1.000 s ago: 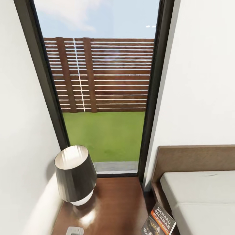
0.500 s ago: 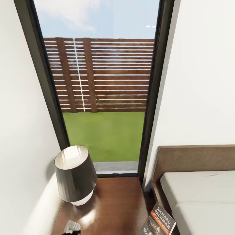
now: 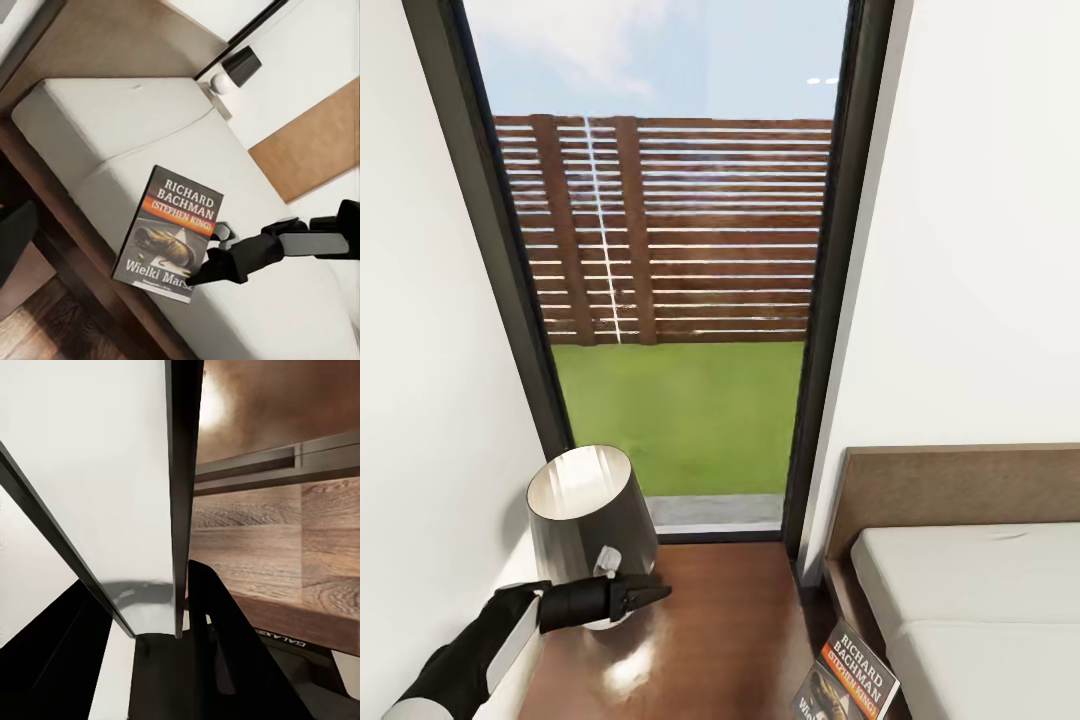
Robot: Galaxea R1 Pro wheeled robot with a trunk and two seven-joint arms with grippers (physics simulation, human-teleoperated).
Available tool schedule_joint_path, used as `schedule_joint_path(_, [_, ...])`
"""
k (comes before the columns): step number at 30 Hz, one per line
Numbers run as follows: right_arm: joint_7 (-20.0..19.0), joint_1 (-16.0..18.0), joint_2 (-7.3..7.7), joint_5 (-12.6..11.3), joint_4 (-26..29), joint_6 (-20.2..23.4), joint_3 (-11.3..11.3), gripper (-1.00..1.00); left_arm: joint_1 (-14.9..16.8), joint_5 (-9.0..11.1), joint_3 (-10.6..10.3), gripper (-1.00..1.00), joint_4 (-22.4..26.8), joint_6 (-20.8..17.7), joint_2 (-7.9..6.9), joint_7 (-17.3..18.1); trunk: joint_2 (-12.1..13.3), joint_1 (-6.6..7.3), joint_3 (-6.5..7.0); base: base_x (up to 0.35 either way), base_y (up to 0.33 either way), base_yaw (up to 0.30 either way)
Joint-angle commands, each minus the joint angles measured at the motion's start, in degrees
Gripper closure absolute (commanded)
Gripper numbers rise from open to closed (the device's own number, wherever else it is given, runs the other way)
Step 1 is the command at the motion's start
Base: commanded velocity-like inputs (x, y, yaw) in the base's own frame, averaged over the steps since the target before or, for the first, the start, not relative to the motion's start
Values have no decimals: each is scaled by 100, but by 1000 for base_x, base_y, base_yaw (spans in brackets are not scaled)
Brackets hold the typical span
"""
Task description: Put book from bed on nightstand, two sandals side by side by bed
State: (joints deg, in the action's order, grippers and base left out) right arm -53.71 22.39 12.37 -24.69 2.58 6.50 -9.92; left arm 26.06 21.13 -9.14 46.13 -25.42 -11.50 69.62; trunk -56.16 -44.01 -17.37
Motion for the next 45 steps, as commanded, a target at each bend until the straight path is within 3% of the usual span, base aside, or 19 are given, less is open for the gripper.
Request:
schedule_joint_path(1, [-30,2,4,-62,5,62,-31,100,4,55,-22,-100,20,-73,-10,30,-5,-1,-7,0,0,0])
schedule_joint_path(4, [-103,2,28,-62,5,67,-33,100,5,51,-23,-100,43,-84,-6,147,-5,-1,-7,0,0,0])
schedule_joint_path(8, [-430,2,261,-62,47,86,-36,100,5,42,-37,-100,53,-78,-1,204,-5,-1,-7,0,0,0])
schedule_joint_path(10, [-836,2,398,-65,81,135,-23,100,5,38,-41,-100,54,-83,5,209,-5,-1,-7,0,0,0])
schedule_joint_path(13, [-1170,2,461,-67,132,301,-7,100,5,36,-41,-100,53,-85,7,210,-5,-1,-7,0,0,0])
schedule_joint_path(16, [-1266,6,469,-70,483,956,-9,100,5,37,-46,-100,54,-80,12,208,-5,-1,-7,0,0,0])
schedule_joint_path(19, [-1243,9,456,-59,1359,2052,-8,100,5,33,-51,-100,51,-78,22,190,-5,-1,-7,0,0,0])
schedule_joint_path(20, [-1223,11,450,-58,1487,2159,-7,100,5,32,-51,-100,50,-77,23,189,-5,-1,-7,0,0,0])
schedule_joint_path(22, [-864,27,361,-69,2020,2477,2,100,5,42,-53,-100,41,-77,24,188,-5,-1,-7,0,0,0])
schedule_joint_path(23, [-618,31,223,-87,2184,2540,4,100,5,46,-53,-100,39,-77,24,190,-5,-1,-7,0,0,0])
schedule_joint_path(26, [189,43,-394,-159,2536,2625,12,100,5,55,-58,-100,37,-77,29,192,-5,-1,-7,0,0,0])
schedule_joint_path(28, [628,54,-658,-191,2646,2648,15,100,5,57,-57,-100,28,-77,52,186,-5,-1,-7,0,0,0])
schedule_joint_path(33, [829,385,-887,-209,2697,2845,16,100,5,62,-53,-100,17,-77,96,176,-5,-1,-7,0,0,0])
schedule_joint_path(38, [833,549,-943,-245,2710,3106,20,100,5,66,-53,-100,11,-77,111,160,-5,-1,-7,0,0,0])
schedule_joint_path(40, [831,557,-945,-424,2711,3122,23,100,5,66,-53,-100,10,-77,112,158,-5,-1,-7,0,0,0])
schedule_joint_path(41, [831,561,-941,-928,2710,3133,19,100,5,66,-53,-100,10,-77,115,158,-5,-1,-7,0,0,0])
schedule_joint_path(42, [830,563,-937,-1226,2710,3148,15,100,5,68,-54,-100,10,-77,117,156,-5,-1,-7,0,0,0])
schedule_joint_path(43, [829,563,-935,-1360,2708,3165,13,100,5,68,-54,-100,8,-77,120,154,-5,-1,-7,0,0,0])
schedule_joint_path(45, [828,564,-937,-1851,2706,3441,9,100,5,67,-53,-100,-2,-77,190,145,-5,-1,-7,0,0,0])
